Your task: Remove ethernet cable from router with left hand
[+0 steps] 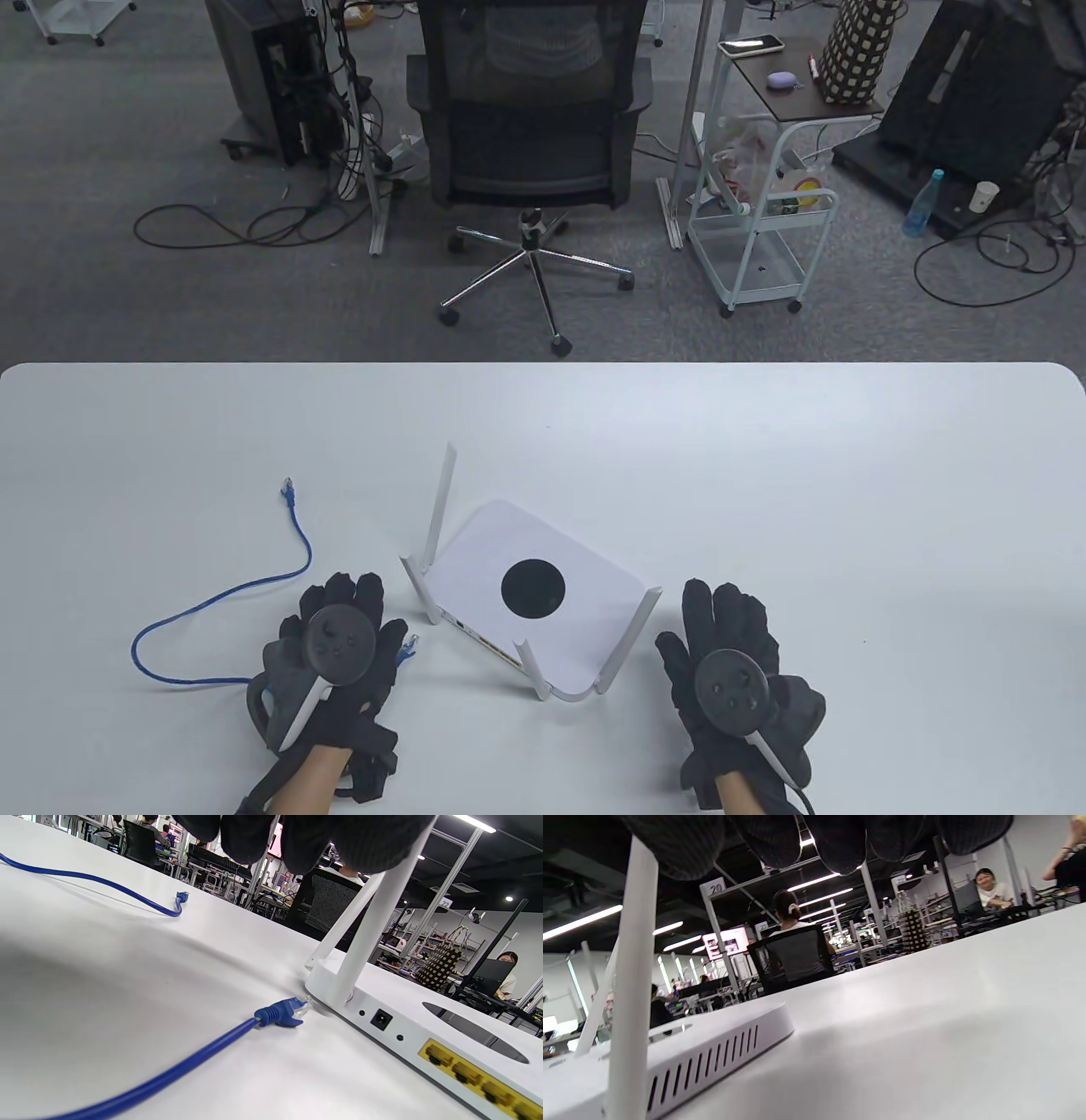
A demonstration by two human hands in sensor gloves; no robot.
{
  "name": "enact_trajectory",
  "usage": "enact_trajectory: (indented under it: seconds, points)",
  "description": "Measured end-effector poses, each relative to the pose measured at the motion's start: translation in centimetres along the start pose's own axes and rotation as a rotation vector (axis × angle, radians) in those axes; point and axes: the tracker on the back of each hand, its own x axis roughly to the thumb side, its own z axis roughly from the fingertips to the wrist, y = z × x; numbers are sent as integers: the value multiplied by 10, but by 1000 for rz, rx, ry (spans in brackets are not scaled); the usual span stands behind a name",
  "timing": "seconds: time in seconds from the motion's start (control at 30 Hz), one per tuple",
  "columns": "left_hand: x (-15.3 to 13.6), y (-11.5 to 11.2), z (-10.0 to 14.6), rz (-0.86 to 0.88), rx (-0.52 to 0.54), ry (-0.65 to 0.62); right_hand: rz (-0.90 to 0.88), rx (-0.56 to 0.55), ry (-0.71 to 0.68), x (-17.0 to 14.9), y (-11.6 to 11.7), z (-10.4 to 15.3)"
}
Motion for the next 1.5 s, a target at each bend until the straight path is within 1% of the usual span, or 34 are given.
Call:
enact_trajectory:
  seconds: [0.07, 0.23, 0.7, 1.13, 1.5]
  points:
    - [1, 0, 1, -6, 1, -5, 31, 24, -13, 3, 3, 0]
    - [3, -1, 1, -16, 3, -13, 29, 81, -23, 1, 7, -1]
    - [4, -3, 0, -23, -2, -23, 30, 71, -12, -2, 6, 0]
    - [1, -3, -2, -10, -16, 11, 19, 110, -12, -4, 12, -3]
    - [0, -3, -3, -23, -3, 6, 26, 115, -18, -3, 13, -3]
